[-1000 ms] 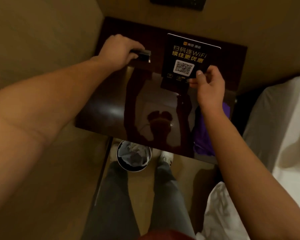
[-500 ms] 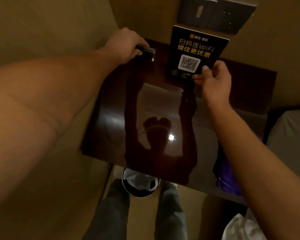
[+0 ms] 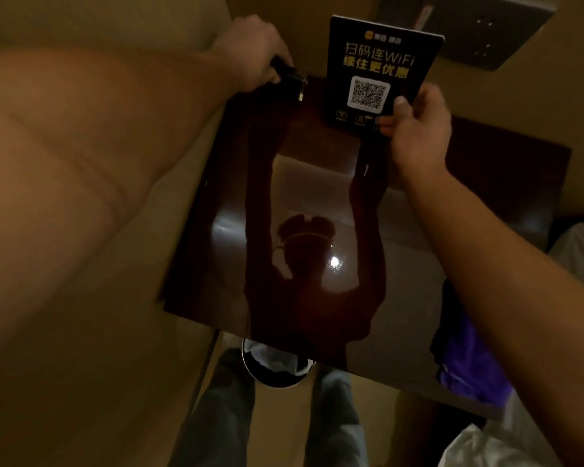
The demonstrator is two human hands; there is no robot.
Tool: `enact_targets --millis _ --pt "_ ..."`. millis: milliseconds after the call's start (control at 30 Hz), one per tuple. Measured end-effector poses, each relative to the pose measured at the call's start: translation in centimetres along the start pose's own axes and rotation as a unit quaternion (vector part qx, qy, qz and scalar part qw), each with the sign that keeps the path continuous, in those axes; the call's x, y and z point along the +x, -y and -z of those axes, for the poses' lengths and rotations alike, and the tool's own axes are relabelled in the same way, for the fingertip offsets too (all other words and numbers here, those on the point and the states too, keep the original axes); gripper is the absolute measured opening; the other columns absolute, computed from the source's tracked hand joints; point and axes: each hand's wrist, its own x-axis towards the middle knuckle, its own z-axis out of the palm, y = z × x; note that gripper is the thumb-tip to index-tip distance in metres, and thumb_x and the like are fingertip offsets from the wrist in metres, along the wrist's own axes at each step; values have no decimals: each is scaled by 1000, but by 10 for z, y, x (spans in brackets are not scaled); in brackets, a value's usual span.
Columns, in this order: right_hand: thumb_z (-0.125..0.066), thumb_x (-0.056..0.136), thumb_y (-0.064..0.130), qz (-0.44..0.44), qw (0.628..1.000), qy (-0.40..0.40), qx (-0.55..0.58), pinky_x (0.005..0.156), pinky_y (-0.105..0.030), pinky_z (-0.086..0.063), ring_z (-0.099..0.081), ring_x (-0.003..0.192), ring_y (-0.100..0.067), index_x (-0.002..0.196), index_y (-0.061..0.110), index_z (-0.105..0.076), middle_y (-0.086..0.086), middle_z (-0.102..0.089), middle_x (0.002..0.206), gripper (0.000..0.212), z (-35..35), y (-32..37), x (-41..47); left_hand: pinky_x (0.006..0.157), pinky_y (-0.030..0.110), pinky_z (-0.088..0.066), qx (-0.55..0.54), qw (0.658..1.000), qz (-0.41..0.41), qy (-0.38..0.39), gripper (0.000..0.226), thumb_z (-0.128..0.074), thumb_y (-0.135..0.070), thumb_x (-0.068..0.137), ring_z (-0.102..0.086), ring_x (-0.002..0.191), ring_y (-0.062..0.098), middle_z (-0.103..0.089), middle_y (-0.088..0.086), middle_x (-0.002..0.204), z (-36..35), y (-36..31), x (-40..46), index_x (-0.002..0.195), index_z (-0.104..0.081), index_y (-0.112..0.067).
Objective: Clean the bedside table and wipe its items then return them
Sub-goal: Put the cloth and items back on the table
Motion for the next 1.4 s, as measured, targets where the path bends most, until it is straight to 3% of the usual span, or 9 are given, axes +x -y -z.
enact_targets --millis 433,633,767,1000,1200,1300,1400 --pt "-47 106 10 -20 998 -3 65 79 -32 -63 -69 79 -13 111 13 -53 -8 -69 109 9 -24 -4 14 94 46 -52 -80 996 43 4 37 -63 -13 98 -63 114 35 -67 14 132 -30 12 5 134 -65 -17" --pt "-49 106 11 -25 998 4 65 74 -29 -62 -68 75 -12 111 13 -50 -6 -67 104 6 -31 -3 20 96 52 -52 -35 999 23 8 37 -63 -13 96 -59 120 36 -64 14 134 -26 13 9 133 -65 -17" --pt "-56 103 17 -27 998 19 51 80 -33 -63 -74 93 -19 121 17 -50 -6 -68 120 19 -34 2 20 94 54 -53 -20 999 41 24 40 -61 -10 94 -59 119 40 -63 18 132 -25 6 8 134 -62 -16" --pt "-64 97 24 -52 997 19 56 94 -46 -60 -71 108 -27 121 15 -51 -6 -67 120 29 -32 8 17 90 50 -51 -27 997 68 35 48 -68 -16 92 -57 121 41 -61 19 133 -29 5 8 139 -56 -16" --pt "-67 93 26 -68 996 10 64 80 -38 -64 -70 106 -24 130 15 -48 -4 -65 122 43 -31 8 14 100 54 -47 -24 996 72 37 55 -69 -17 91 -49 127 42 -54 22 136 -29 4 7 143 -51 -15" --pt "-67 90 27 -65 997 -1 36 96 -47 -58 -65 117 -24 134 17 -46 -5 -61 130 50 -24 9 10 105 53 -42 -34 997 71 19 55 -69 -22 91 -46 129 42 -52 22 138 -29 4 4 143 -50 -16" --pt "-68 91 26 -41 999 -4 5 104 -37 -53 -60 122 -15 138 16 -47 -5 -56 137 52 -13 11 3 109 50 -39 -44 996 78 -4 62 -71 -32 90 -43 131 40 -47 18 145 -28 1 -4 146 -49 -16"
